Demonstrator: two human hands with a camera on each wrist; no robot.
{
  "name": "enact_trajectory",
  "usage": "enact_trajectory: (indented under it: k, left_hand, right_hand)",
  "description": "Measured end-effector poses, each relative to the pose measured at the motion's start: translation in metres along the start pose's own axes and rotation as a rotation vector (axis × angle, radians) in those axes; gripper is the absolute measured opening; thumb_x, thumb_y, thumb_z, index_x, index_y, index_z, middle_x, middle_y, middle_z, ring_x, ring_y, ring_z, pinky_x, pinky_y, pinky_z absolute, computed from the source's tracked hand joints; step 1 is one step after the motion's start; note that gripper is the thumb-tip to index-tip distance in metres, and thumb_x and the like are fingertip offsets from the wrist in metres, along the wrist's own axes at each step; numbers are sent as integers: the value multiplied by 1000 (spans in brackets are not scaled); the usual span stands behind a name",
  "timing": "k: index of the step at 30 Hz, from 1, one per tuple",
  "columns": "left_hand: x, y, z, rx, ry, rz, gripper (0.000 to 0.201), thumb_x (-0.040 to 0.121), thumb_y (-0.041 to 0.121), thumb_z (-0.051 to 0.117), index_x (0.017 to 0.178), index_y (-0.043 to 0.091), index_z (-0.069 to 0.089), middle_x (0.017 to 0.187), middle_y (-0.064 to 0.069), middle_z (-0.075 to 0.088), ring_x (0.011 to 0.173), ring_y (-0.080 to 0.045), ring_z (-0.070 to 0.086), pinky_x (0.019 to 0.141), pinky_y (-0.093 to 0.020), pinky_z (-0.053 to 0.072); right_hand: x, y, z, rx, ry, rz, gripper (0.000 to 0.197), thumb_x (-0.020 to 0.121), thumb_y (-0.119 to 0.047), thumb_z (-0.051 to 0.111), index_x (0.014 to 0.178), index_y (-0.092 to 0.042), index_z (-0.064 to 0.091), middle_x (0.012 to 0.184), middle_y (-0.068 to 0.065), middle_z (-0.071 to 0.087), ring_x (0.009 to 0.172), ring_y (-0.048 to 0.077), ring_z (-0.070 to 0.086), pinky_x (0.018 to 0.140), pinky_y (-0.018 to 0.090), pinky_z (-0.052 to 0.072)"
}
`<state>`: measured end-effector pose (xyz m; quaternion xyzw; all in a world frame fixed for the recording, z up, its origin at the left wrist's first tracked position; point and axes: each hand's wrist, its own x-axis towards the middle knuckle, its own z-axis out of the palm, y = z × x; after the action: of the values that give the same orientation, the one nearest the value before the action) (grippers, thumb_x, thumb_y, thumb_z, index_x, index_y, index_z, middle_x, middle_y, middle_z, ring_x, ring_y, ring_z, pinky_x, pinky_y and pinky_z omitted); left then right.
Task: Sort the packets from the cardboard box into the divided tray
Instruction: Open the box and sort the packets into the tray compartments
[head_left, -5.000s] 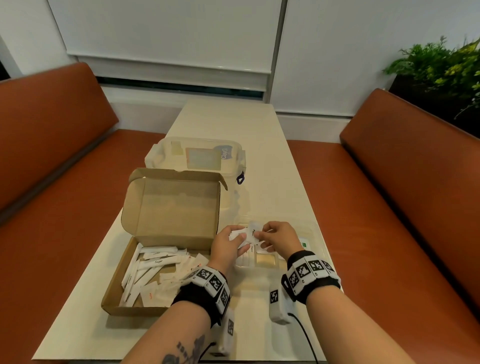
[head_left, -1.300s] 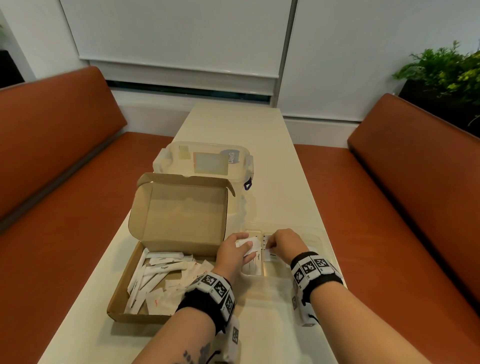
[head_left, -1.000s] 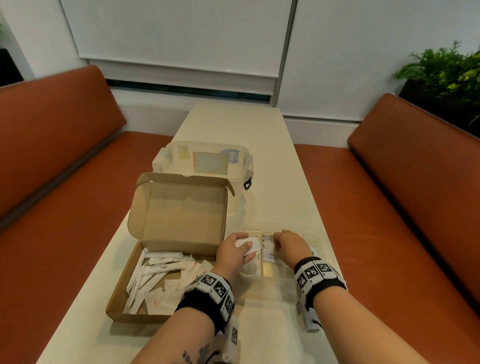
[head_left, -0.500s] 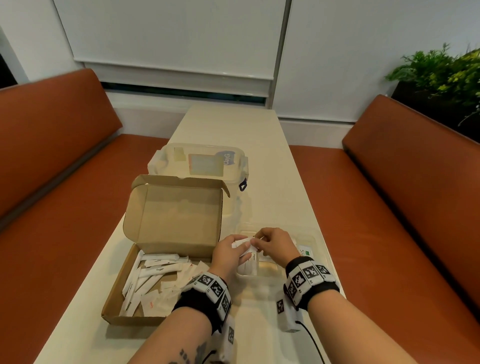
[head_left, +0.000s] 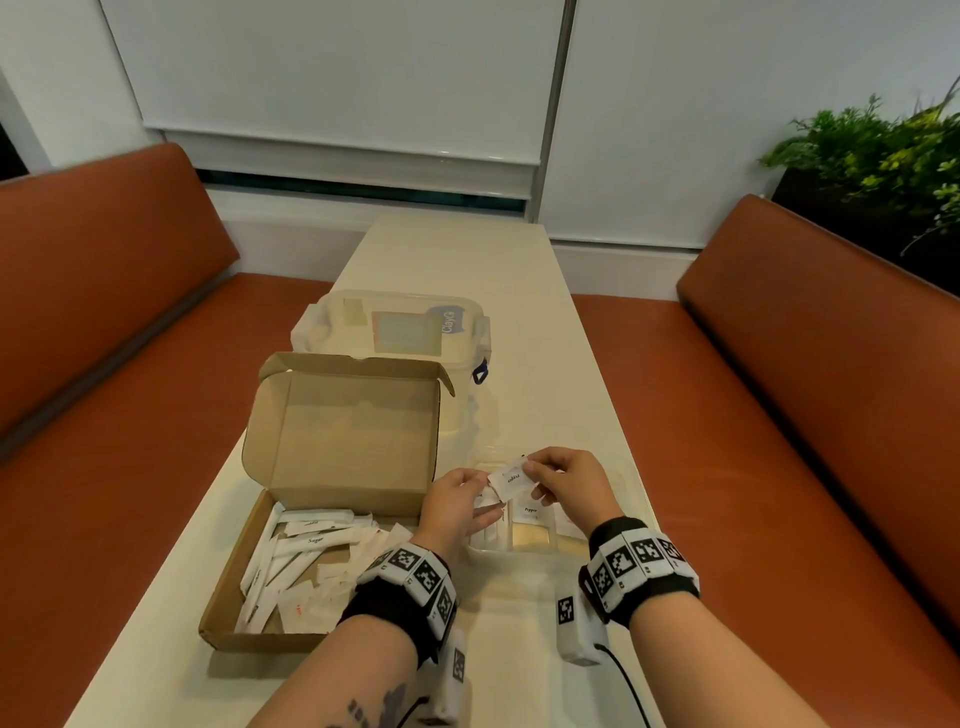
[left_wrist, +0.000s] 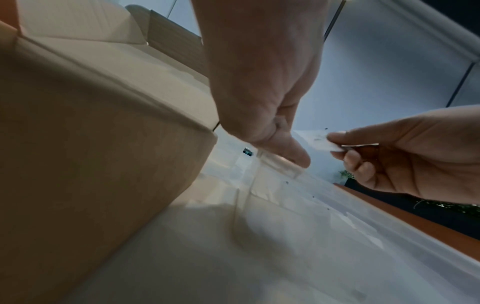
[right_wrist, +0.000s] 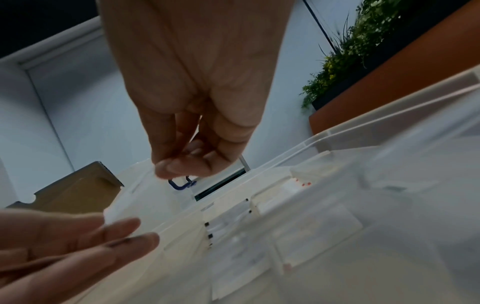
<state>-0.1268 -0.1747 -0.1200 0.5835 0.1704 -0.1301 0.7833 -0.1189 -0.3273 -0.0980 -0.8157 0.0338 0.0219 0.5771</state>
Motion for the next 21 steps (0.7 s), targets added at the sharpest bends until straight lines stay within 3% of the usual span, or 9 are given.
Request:
enact_trajectory:
  k: [3,6,10,15,21]
  left_hand:
    - [-1,4,0,-69,-10,-38,21,97,19,52,97,1,61,109,-20,62,82,-26,67,54,-21,57]
    - [-2,6,-2,-1,-19,-2,27,95,29,56,93,3,64,103,-8,62,87,-22,64,56,-17,55]
    - [-2,1,-5,145,-66,106,14,89,14,64,94,0,64,105,-11,59,89,-14,60,60,-15,55]
    - [-2,-2,-4,105,-17,157,9,90,9,61,83,5,59,99,-6,56,91,-14,56,64,-18,57]
    - [1,-8,-9,79,26,151,7,91,7,59,88,2,62,94,-5,59,88,-13,58,65,-18,57]
  right_hand:
    - [-1,2,1,94,-15,30,12,88,-3,61,96,4,67,70,9,64,55,13,59,55,17,52]
    - [-1,1,0,-36,-60,-5,13,89,-6,60,97,-5,70,70,-2,64,60,6,55,56,11,48]
    - [4,-7,2,-210,-133,-68,14,88,-12,63,98,-13,73,73,-8,65,66,-1,55,58,6,44]
    - [4,-4,12,-103,-22,0,18,82,-23,71,92,-11,62,70,-1,64,62,11,57,55,19,46]
    - [2,2,15,-101,-68,39,13,80,-17,73,76,-13,61,70,3,64,59,11,56,58,20,46]
